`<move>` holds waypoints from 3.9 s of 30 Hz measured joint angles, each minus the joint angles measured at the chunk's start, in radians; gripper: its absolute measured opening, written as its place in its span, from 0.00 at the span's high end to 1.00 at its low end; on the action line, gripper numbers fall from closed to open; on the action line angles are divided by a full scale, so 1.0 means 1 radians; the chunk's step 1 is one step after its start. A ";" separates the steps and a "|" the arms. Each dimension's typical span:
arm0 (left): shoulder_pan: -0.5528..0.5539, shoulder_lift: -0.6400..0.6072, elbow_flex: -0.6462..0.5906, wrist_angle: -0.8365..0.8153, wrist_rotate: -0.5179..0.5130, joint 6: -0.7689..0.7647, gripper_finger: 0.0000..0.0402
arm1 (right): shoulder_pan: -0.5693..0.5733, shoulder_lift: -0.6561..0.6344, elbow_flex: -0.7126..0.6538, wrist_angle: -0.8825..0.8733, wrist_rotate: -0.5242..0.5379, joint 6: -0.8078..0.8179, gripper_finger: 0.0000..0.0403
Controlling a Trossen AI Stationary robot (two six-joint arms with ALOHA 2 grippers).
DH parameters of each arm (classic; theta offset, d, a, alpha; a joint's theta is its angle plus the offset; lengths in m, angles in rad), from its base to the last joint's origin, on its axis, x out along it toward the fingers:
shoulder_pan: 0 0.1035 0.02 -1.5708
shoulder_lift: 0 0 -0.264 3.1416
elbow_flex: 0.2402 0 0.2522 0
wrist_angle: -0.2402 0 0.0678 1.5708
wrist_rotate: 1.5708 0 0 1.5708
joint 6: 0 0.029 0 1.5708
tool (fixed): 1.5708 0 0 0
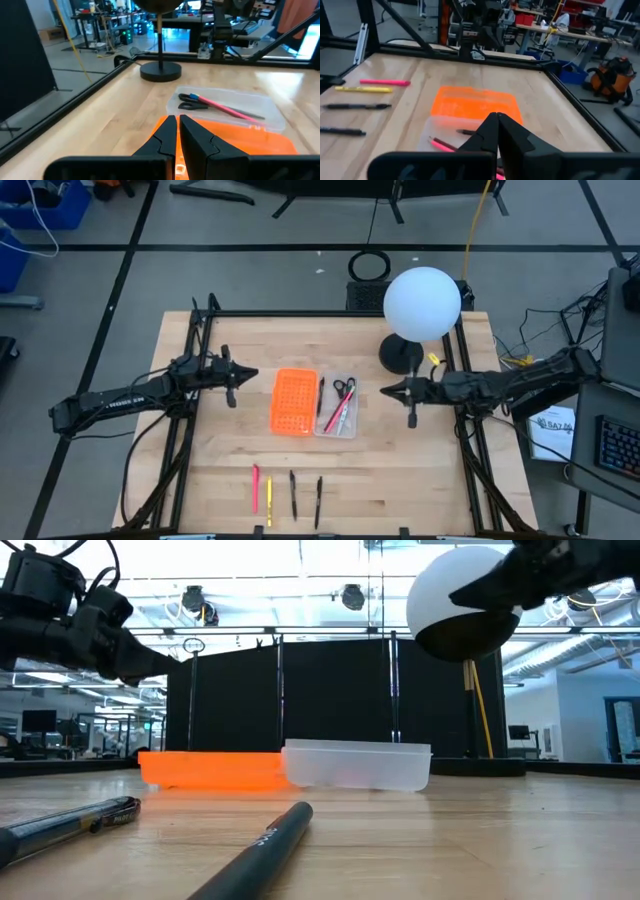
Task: Pick & place school supplies into a supply box
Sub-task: Put the pink pen into the orange box
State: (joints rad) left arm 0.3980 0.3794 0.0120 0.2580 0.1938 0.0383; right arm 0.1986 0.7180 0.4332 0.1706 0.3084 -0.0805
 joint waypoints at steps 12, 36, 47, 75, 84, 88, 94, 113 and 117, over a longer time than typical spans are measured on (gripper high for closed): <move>0.000 0.000 0.000 -0.039 -0.039 -0.037 0.92 | 0.000 -0.345 -0.141 -0.016 -0.072 -0.035 1.00; -0.516 0.219 0.722 -0.932 -0.611 -0.551 0.99 | -0.001 -0.432 -0.403 0.424 -0.076 -0.179 1.00; -0.904 0.761 1.176 -1.435 -0.655 -1.241 0.99 | 0.000 -0.432 -0.405 0.375 -0.101 -0.194 1.00; -1.205 1.463 1.372 -1.154 -0.319 -2.144 0.95 | 0.000 -0.432 -0.407 0.427 -0.209 -0.121 1.00; -1.205 1.463 1.372 -1.176 -0.398 -2.093 0.79 | 0.000 -0.431 -0.407 0.423 -0.209 -0.075 1.00; -1.212 1.463 1.371 -1.149 -0.418 -2.108 0.66 | 0.000 -0.431 -0.407 0.413 -0.209 -0.062 1.00; -1.226 1.463 1.371 -1.133 -0.429 -2.162 0.50 | 0.000 -0.431 -0.407 0.405 -0.209 -0.062 1.00; -1.196 1.577 1.369 -1.200 -0.237 -2.131 0.48 | 0.000 -0.431 -0.407 0.408 -0.208 -0.064 1.00; -1.183 1.610 1.370 -1.200 -0.172 -2.087 0.48 | 0.000 -0.432 -0.407 0.408 -0.206 -0.064 1.00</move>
State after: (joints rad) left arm -0.7850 1.9890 1.3817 -0.9421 0.0213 -2.0489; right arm 0.1984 0.2865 0.0264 0.5791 0.1020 -0.1448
